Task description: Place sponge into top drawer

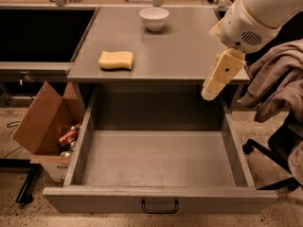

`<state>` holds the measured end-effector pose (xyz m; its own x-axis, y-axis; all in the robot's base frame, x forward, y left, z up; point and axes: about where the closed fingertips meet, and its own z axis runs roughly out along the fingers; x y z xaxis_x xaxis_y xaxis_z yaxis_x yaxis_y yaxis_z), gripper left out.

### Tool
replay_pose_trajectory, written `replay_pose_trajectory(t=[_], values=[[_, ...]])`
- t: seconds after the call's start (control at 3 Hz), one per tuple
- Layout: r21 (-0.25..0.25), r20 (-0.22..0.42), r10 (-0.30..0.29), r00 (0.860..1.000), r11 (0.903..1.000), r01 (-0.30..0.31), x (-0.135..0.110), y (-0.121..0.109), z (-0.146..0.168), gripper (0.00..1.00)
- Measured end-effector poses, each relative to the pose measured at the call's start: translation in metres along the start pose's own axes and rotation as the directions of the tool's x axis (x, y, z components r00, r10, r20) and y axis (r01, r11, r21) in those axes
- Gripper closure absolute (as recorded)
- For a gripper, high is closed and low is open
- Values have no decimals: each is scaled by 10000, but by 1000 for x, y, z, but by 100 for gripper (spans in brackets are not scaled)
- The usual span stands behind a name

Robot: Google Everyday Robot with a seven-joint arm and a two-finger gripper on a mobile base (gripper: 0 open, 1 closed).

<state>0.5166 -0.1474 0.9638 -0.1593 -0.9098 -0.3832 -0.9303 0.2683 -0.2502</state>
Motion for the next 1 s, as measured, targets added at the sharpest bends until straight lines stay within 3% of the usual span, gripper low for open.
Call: replay_pose_trajectory(t=[0.33,0.67,1.0], values=[[-239,1038,694,9922,9974,-673,-31,-14,29,0],[-239,1038,694,9922,9974,-673,-31,-14,29,0],[-429,1503,814,9853,9962,-757,-56,-33,49,0]])
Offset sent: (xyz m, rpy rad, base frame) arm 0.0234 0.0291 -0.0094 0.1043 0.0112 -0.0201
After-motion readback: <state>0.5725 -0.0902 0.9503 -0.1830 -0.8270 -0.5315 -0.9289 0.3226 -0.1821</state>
